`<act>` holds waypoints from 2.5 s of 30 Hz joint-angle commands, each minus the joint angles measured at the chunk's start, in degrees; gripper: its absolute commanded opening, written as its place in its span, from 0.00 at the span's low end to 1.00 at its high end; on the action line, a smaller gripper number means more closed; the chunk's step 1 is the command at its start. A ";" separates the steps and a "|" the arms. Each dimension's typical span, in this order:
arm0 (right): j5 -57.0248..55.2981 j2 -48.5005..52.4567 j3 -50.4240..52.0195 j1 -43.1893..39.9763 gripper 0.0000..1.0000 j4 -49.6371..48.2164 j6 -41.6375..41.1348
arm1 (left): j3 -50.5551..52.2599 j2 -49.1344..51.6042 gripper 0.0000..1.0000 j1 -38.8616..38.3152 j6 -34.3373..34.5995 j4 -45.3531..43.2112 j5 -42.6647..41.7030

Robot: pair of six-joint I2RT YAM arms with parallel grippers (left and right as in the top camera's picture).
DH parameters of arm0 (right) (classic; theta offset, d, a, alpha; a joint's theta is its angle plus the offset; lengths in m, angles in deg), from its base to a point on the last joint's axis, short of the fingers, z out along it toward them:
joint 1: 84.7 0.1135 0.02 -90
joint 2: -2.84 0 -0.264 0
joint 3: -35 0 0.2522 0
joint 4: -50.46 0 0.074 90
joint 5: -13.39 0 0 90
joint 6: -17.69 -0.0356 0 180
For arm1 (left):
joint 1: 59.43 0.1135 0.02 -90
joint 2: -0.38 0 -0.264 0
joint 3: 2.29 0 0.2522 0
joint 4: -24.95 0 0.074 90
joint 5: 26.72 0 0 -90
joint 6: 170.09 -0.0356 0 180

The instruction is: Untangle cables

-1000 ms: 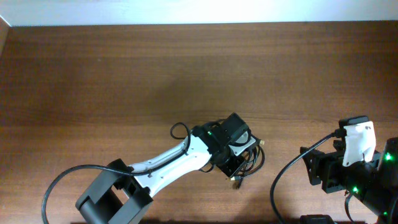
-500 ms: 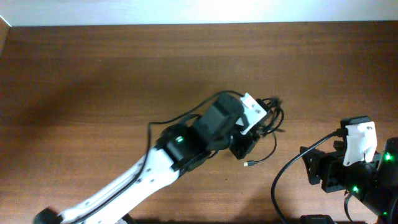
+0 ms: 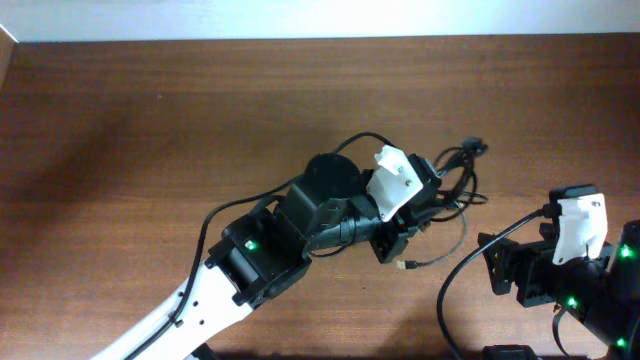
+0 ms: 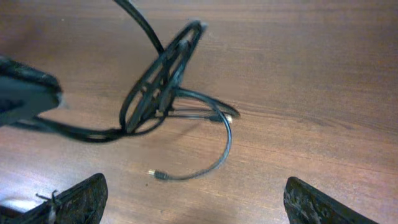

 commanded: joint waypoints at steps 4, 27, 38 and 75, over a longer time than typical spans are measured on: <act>1.92 0.37 -0.76 -0.09 0.89 -3.30 -1.68 | -1.16 -1.64 0.00 -0.02 -0.33 -7.06 -15.43; -5.09 14.29 -0.76 -0.09 0.80 0.13 -2.23 | -1.16 -15.65 0.00 12.72 -2.49 0.44 -10.60; 23.82 14.25 -0.76 -0.09 0.80 -0.22 16.74 | -1.16 -15.45 0.00 12.81 -0.02 -0.92 -10.56; 38.84 21.09 -0.76 -0.09 0.87 -12.48 33.20 | -1.16 -14.47 0.00 12.70 34.67 -14.71 -10.71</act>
